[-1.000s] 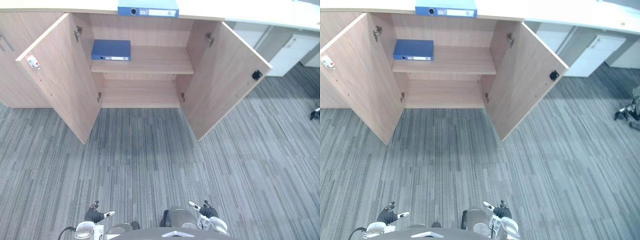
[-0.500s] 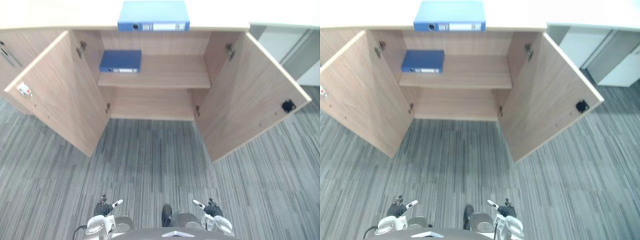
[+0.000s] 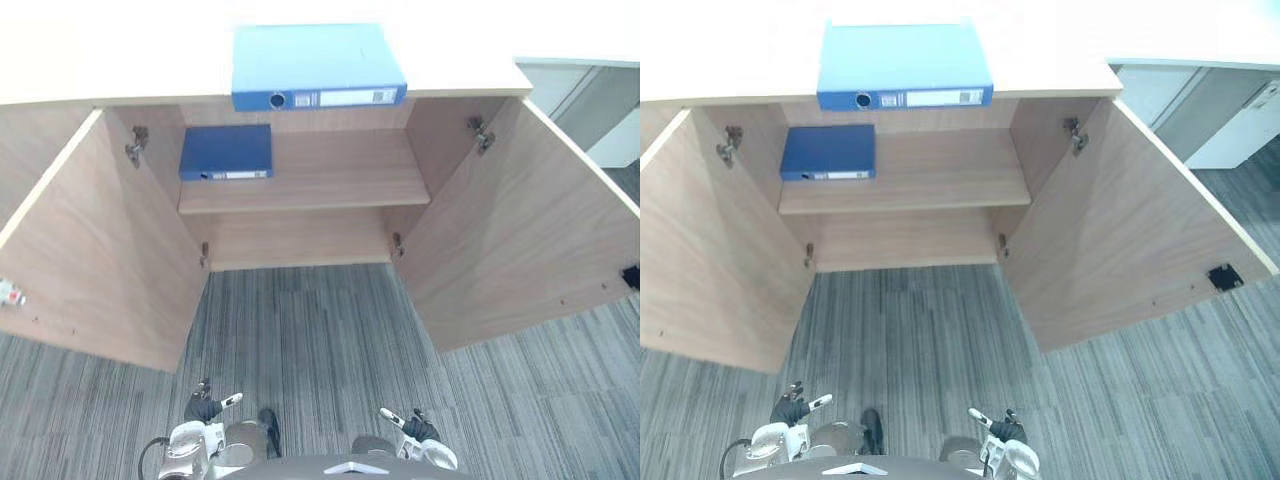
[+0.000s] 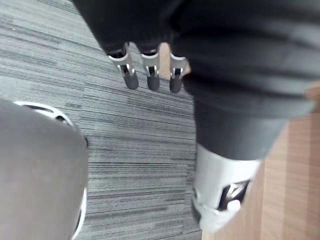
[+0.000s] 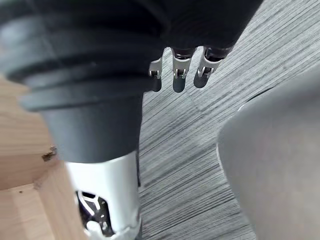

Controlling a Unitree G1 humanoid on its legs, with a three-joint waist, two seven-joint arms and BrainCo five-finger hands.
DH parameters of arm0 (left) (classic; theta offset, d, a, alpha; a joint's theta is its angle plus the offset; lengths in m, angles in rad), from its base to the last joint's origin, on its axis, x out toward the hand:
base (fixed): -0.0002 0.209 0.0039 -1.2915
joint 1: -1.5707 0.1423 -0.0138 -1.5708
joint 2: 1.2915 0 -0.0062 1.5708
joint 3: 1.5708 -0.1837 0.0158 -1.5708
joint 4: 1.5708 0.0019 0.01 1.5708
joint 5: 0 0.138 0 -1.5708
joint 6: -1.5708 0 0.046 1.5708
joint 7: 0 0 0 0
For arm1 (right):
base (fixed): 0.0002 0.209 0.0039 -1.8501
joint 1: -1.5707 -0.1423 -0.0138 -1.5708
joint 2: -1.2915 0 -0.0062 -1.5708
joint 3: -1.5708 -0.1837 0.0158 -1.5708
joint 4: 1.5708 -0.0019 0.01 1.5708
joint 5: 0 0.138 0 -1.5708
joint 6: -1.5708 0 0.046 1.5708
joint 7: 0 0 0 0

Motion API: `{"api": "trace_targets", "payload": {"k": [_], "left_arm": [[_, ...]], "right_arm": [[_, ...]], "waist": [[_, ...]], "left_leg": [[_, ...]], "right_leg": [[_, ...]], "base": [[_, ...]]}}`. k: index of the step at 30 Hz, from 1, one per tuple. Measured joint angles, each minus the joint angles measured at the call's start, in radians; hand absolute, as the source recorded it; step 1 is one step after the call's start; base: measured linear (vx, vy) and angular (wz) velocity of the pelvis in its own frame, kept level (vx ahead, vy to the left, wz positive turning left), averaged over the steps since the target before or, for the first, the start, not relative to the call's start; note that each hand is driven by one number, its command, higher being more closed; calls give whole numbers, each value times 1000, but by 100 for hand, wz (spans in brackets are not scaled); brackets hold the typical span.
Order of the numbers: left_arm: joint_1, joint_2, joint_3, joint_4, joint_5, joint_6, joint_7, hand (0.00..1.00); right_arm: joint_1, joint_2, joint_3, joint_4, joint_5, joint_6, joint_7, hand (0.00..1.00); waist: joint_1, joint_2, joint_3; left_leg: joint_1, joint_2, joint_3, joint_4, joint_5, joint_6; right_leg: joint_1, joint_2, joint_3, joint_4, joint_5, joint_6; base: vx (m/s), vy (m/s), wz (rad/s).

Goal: Walk over to the cabinet, pick up the folder, carry it to the office cabinet, place the folder inside the office cabinet, then close the office cabinet door

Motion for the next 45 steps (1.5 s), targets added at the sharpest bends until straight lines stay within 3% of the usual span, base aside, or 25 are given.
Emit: {"api": "trace_targets", "payload": {"k": [1, 3, 6, 8, 9, 10, 11, 12, 15, 17, 20, 21, 23, 24, 25, 27, 30, 37, 39, 41, 45], "left_arm": [[1, 1, -10, 13, 0, 0, 0, 0], [2, -4, -9, 18, 0, 1, 0, 0], [-6, -13, -6, 18, 0, 5, -1, 0], [1, -16, -7, 18, 1, 9, -1, 0], [7, -10, -4, 16, 1, 9, -2, 0], [2, -16, 17, 25, 6, 13, -4, 0], [1, -38, 35, 24, 10, 14, -4, 0], [-1, -65, 53, 17, 13, 12, -9, 0], [-15, -99, 93, 7, 20, 4, -13, 0], [-12, -107, 97, -25, 21, -1, -13, 0], [-12, -119, 89, -36, 22, -3, -13, 0], [-12, -120, 86, -40, 22, -3, -13, 0], [-13, -115, 62, -41, 22, -4, -13, 0], [-13, -111, 56, -40, 22, -4, -12, 0], [-13, -103, 49, -22, 22, -4, -13, 0], [-14, -88, 37, -6, 24, -3, -13, 0], [-9, -64, 25, -1, 33, 0, -16, 0], [2, -30, -25, 26, 61, 0, -21, 0], [-6, -27, -43, 16, 61, 0, -16, 0], [6, -32, -75, -51, 61, -1, 0, 0], [74, -28, -125, -402, 62, -34, 45, 0]], "right_arm": [[-4, -2, 5, -4, -2, 0, 0, 0], [-6, -8, 21, -17, -5, -1, 2, 0], [-9, -15, 20, -44, -9, -9, 3, 0], [-5, -16, 31, -56, -10, -17, 2, 0], [8, -14, 42, -54, -9, -17, 2, 0], [8, -23, 37, -53, 0, -17, 4, 0], [-4, -39, 40, -52, -3, -15, 2, 0], [-1, -46, 38, -51, -6, -16, 2, 0], [3, -37, 19, -59, -7, -15, 2, 0], [23, -26, 21, -67, -6, -9, 1, 0], [40, -22, 21, -73, 0, -8, 1, 0], [37, -22, 23, -72, 1, -7, 1, 0], [37, -25, 23, -57, 1, -6, 1, 0], [38, -25, 20, -49, 4, -6, 0, 0], [40, -24, 20, -40, 13, -6, 1, 0], [44, -11, 19, -33, 21, -6, 1, 0], [47, -1, 19, -18, 20, -3, 1, 0], [41, -7, 20, 6, 19, -4, 2, 0], [39, -19, 28, 5, 19, -4, 2, 0], [38, -32, 51, 4, 19, -5, 1, 0], [43, -43, 92, -9, 20, -18, -6, 0]], "waist": [[-11, 5, 1], [-16, 8, 1], [-33, 33, 14], [-43, 33, 13], [-41, 13, 5], [-36, 13, 6], [-34, 52, -2], [-40, 72, -14], [-43, 82, -11], [-23, 72, -7], [-21, 60, -22], [-18, 60, -23], [-14, 63, -24], [-13, 65, -27], [-15, 63, -46], [-19, 38, -59], [-14, 23, -68], [-14, 24, -75], [-15, 36, -75], [-16, 50, -77], [-14, 53, -79]], "left_leg": [[62, -2, -18, -33, -1, 2], [131, 6, -24, -83, -1, 2], [178, 58, -45, -109, -1, 2], [205, 74, -48, -111, -2, -34], [223, 58, -52, -117, -10, -72], [276, 63, -65, -125, -48, -116], [278, 96, -62, -118, -43, -130], [267, 107, -69, -101, -24, -145], [191, 151, -77, 92, 9, -168], [138, 207, -49, 278, -19, -171], [83, 212, -2, 242, -78, -156], [65, 195, -4, 150, -81, -152], [45, 160, -56, -28, -33, -144], [42, 154, -61, -47, 30, -129], [58, 139, -47, -71, 32, -132], [78, 120, -34, -95, 32, -130], [97, 95, -20, -113, 34, -126], [130, 69, -17, -129, 34, -125], [130, 70, -19, -132, 35, -125], [143, 70, -24, -158, 42, -113], [143, 70, -62, -182, 51, -99]], "right_leg": [[-25, 2, -41, 69, -37, -29], [-81, 16, -116, 61, -84, -71], [-195, 83, -184, -132, -92, -112], [-209, 121, -180, -379, 44, -122], [-201, 114, -168, -500, 199, -146], [-202, 108, -169, -468, 263, -156], [-201, 125, -178, -447, 246, -170], [-188, 129, -191, -456, 210, -166], [-116, 144, -216, -508, 181, -177], [-15, 161, -226, -578, 172, -185], [51, 163, -224, -639, 171, -181], [60, 162, -203, -651, 174, -174], [72, 159, -173, -669, 185, -154], [75, 160, -150, -671, 186, -143], [92, 156, -126, -697, 200, -123], [107, 144, -110, -739, 218, -107], [130, 132, -91, -788, 239, -94], [160, 122, -45, -835, 258, -89], [160, 124, -42, -848, 268, -93], [163, 125, -44, -852, 274, -95], [164, 125, -70, -854, 283, -95]], "base": [[420, 81, 36], [390, 6, 32], [373, -92, 22], [412, -151, 30], [470, -190, 31], [526, -208, 22], [481, -222, 24], [358, -176, 19], [303, -200, 37], [237, -134, 8], [172, -18, -7], [131, 91, -44], [127, 149, -56], [124, 176, -53], [121, 148, -42], [140, 183, -26], [113, 141, -16], [30, 36, -17], [-32, -30, -10], [-43, -24, 2], [-76, -26, 16]]}}
